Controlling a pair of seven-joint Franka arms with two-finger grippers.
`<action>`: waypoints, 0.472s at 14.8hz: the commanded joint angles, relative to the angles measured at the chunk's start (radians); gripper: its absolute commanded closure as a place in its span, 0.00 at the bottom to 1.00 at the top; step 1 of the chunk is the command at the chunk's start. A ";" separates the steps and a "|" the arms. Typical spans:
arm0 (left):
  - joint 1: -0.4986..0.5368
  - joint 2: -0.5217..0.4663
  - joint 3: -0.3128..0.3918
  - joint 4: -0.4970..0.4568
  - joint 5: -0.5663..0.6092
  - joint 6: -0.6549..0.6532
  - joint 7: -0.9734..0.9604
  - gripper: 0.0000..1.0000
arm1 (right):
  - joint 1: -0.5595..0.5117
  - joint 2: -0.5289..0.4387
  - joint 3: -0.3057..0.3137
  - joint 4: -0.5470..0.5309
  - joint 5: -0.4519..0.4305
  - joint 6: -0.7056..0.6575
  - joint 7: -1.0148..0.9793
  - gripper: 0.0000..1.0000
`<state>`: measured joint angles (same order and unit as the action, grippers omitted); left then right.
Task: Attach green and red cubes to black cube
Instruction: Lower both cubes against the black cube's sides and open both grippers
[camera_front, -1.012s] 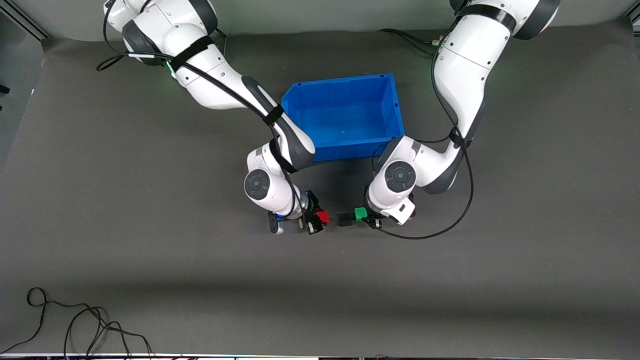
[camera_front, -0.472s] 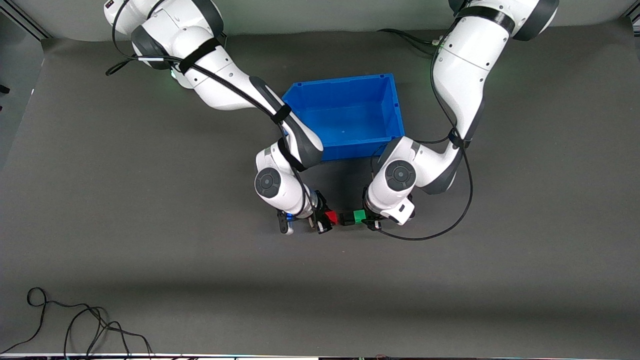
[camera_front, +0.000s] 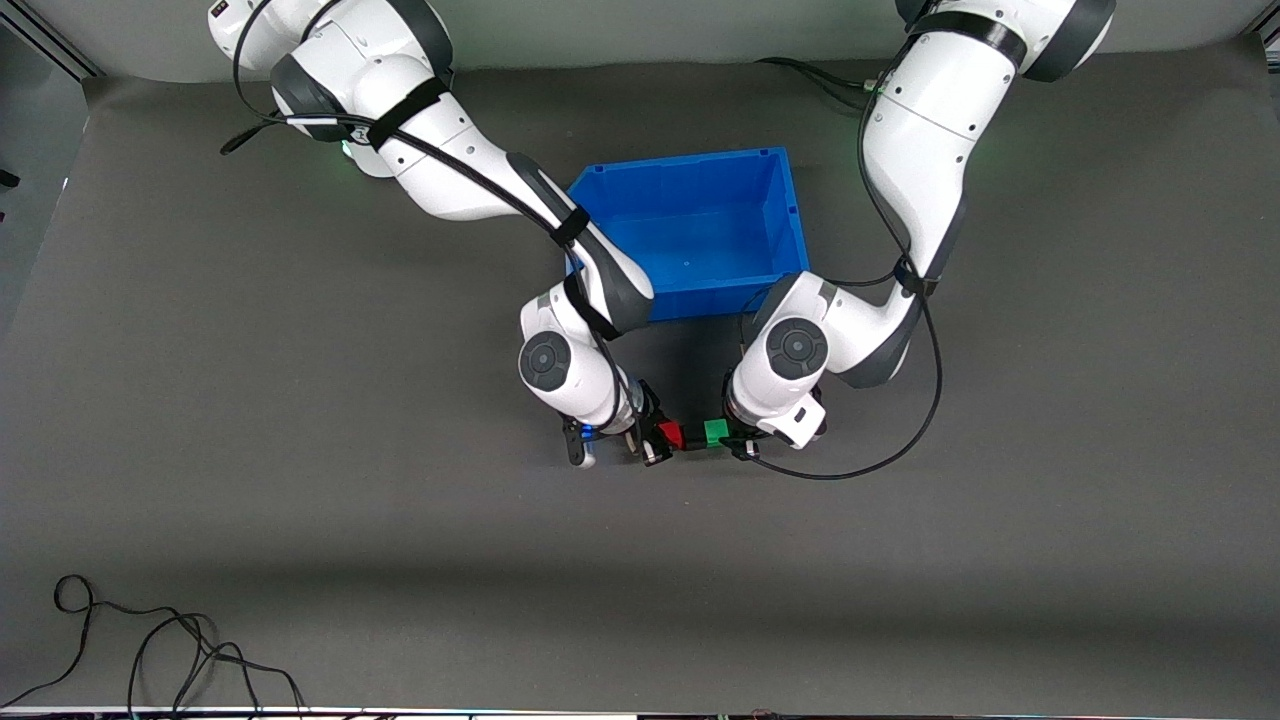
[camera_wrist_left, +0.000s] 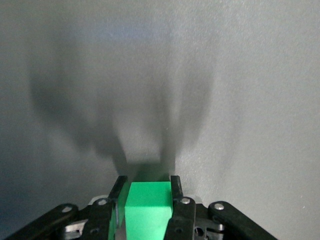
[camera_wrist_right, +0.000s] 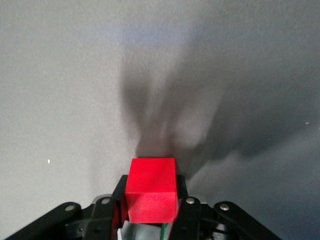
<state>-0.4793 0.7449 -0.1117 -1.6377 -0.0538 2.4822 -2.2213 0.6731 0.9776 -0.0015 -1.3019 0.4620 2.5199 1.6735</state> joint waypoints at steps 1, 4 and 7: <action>-0.024 0.016 0.013 0.030 0.009 -0.003 -0.018 0.97 | 0.014 0.030 -0.009 0.046 -0.005 0.013 0.014 0.65; -0.022 0.016 0.015 0.030 0.023 -0.005 -0.008 0.63 | 0.014 0.029 -0.009 0.044 0.001 0.013 0.018 0.00; -0.022 0.013 0.015 0.029 0.060 -0.003 -0.006 0.00 | 0.002 0.001 -0.017 0.039 0.001 0.011 0.009 0.00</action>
<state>-0.4842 0.7455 -0.1110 -1.6360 -0.0139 2.4834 -2.2197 0.6737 0.9823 -0.0051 -1.2853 0.4621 2.5312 1.6747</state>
